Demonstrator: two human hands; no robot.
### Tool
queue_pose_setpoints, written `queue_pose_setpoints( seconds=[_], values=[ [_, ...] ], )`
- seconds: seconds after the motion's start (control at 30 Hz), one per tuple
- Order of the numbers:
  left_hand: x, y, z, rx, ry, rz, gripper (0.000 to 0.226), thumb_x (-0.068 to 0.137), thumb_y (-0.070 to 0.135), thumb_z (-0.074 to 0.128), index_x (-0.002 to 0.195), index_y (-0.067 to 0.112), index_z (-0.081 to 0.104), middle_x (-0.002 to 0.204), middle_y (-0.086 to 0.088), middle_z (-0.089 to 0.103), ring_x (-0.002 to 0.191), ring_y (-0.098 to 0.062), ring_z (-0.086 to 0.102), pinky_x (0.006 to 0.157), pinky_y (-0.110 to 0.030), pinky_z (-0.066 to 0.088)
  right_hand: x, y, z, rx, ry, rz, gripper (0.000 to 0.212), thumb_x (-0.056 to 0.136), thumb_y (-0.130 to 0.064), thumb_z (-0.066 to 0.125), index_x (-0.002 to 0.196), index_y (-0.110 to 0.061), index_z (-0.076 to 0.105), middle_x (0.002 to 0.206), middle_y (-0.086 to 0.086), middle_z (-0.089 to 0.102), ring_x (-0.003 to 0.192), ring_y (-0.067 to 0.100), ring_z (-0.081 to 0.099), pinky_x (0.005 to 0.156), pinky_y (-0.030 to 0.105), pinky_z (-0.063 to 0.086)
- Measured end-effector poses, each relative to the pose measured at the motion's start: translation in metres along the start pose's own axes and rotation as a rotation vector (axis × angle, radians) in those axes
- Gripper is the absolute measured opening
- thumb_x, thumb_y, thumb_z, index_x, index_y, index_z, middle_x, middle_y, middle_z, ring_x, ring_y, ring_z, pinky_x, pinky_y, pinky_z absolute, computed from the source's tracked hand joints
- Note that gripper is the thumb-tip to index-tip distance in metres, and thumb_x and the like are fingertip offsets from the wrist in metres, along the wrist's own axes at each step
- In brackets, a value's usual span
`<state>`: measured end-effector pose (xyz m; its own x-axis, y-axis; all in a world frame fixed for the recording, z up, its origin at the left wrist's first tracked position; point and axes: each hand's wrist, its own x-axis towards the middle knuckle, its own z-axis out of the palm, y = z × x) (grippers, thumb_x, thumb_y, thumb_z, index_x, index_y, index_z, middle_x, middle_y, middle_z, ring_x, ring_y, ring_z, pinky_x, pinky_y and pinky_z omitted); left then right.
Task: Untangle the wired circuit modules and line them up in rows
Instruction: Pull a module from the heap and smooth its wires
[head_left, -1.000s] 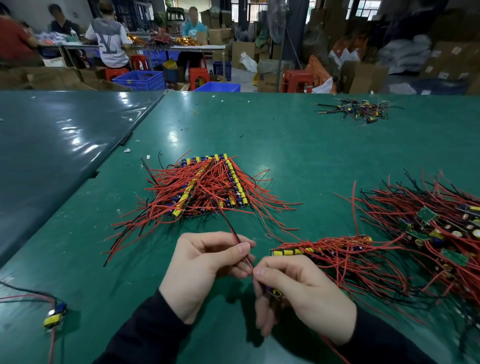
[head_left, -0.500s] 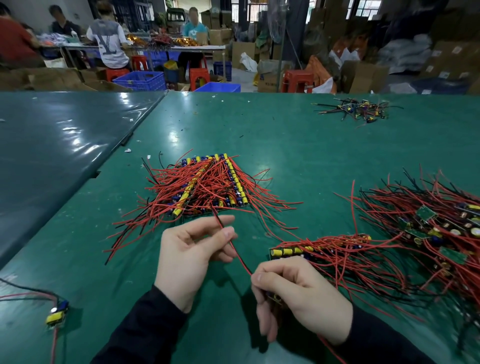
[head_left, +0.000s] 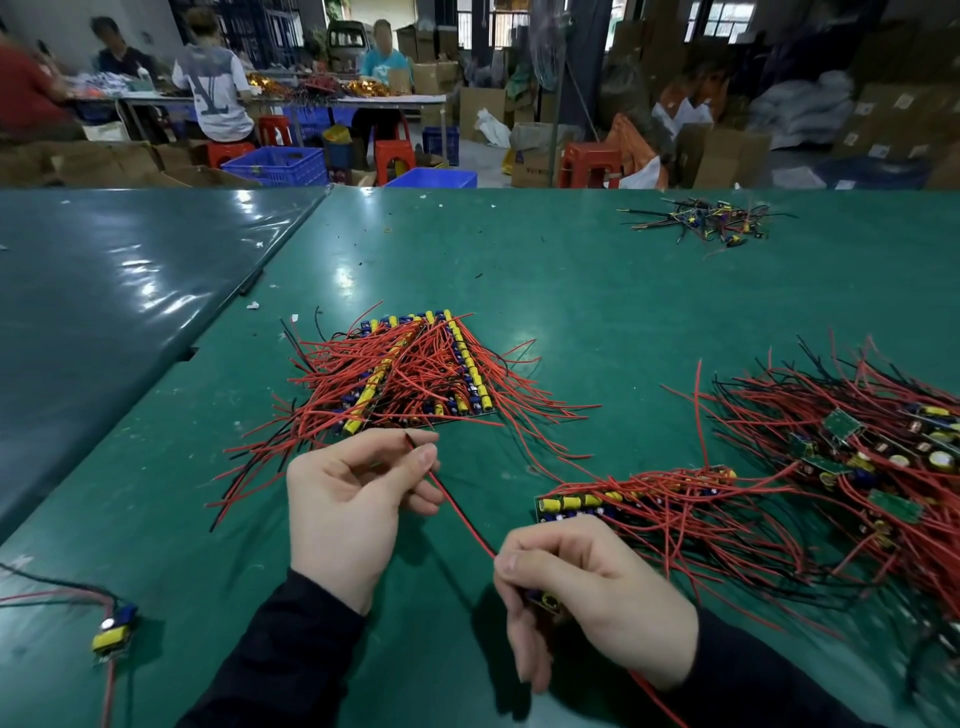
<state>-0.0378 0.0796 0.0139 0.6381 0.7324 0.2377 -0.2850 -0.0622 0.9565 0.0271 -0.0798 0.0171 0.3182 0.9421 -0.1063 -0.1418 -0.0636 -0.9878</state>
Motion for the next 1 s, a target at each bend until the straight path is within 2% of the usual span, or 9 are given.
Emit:
queue_pose_setpoints(
  seconds=[0.23,0.37,0.57,0.63,0.7,0.77,0.8,0.9,1.0],
  values=[
    [-0.003,0.006,0.001,-0.068,0.036,0.088,0.011,0.080,-0.002,0.063,0.076,0.004,0.071,0.058,-0.014,0.066,0.040,-0.018,0.057,0.042,-0.019,0.046,0.000,0.002,-0.002,-0.090,0.148,0.086,0.037,0.092,-0.003,0.043,0.056,-0.008,0.049,0.042,0.008,0.056,0.030,0.014,0.047,0.036,0.018,0.037],
    [-0.010,0.012,0.005,-0.027,0.000,0.181,0.011,0.077,0.014,0.064,0.074,0.010,0.074,0.060,-0.014,0.067,0.040,-0.023,0.058,0.043,-0.020,0.047,0.000,0.001,-0.004,-0.127,0.219,0.147,0.033,0.091,-0.004,0.041,0.059,-0.006,0.048,0.041,0.007,0.055,0.028,0.014,0.046,0.035,0.018,0.033],
    [-0.002,0.004,0.000,0.108,0.139,0.208,0.020,0.085,-0.003,0.061,0.071,0.009,0.068,0.054,-0.007,0.065,0.035,-0.015,0.055,0.038,-0.018,0.044,-0.004,-0.004,0.006,-0.063,0.123,0.071,0.033,0.094,-0.008,0.046,0.062,-0.009,0.051,0.045,0.005,0.059,0.032,0.013,0.049,0.037,0.018,0.037],
    [0.000,0.003,-0.001,0.127,0.173,0.207,0.018,0.086,-0.001,0.062,0.072,0.009,0.067,0.055,-0.004,0.065,0.035,-0.015,0.055,0.038,-0.017,0.044,-0.007,-0.006,0.013,-0.005,0.085,0.006,0.025,0.092,-0.018,0.050,0.068,-0.013,0.055,0.048,0.006,0.060,0.034,0.013,0.051,0.038,0.018,0.039],
    [0.001,0.003,-0.001,0.133,0.203,0.223,0.016,0.087,0.001,0.062,0.074,0.009,0.066,0.057,-0.002,0.066,0.034,-0.015,0.056,0.038,-0.017,0.044,-0.010,-0.008,0.019,0.053,0.065,0.000,0.012,0.089,-0.025,0.058,0.090,-0.013,0.057,0.052,0.006,0.060,0.036,0.014,0.052,0.038,0.019,0.040],
    [0.005,0.004,-0.004,0.117,0.229,0.233,0.014,0.087,0.003,0.061,0.075,0.008,0.066,0.058,-0.002,0.065,0.035,-0.014,0.056,0.038,-0.017,0.045,-0.014,-0.007,0.019,0.117,0.094,0.048,0.037,0.085,-0.026,0.064,0.116,-0.013,0.048,0.056,0.004,0.059,0.036,0.013,0.052,0.036,0.019,0.041],
    [0.006,0.004,-0.005,0.101,0.240,0.232,0.013,0.087,0.004,0.061,0.076,0.008,0.065,0.058,-0.004,0.065,0.035,-0.014,0.056,0.038,-0.018,0.045,-0.017,-0.006,0.018,0.115,0.125,0.059,0.043,0.083,-0.024,0.061,0.121,-0.012,0.045,0.057,0.003,0.058,0.035,0.012,0.051,0.035,0.018,0.039],
    [0.008,0.006,-0.007,0.079,0.250,0.239,0.011,0.088,0.004,0.060,0.078,0.007,0.065,0.062,-0.014,0.062,0.035,-0.014,0.056,0.038,-0.018,0.045,-0.026,-0.003,0.013,0.077,0.215,0.091,0.028,0.090,-0.018,0.054,0.115,-0.006,0.052,0.059,0.006,0.060,0.033,0.011,0.047,0.032,0.017,0.033],
    [0.010,0.008,-0.010,0.047,0.259,0.238,0.012,0.089,0.004,0.058,0.080,0.006,0.066,0.061,-0.011,0.063,0.035,-0.015,0.056,0.038,-0.019,0.045,-0.040,-0.004,0.006,-0.008,0.269,0.131,0.022,0.090,-0.018,0.056,0.108,-0.007,0.062,0.063,0.007,0.065,0.037,0.009,0.048,0.038,0.015,0.034]
  ],
)
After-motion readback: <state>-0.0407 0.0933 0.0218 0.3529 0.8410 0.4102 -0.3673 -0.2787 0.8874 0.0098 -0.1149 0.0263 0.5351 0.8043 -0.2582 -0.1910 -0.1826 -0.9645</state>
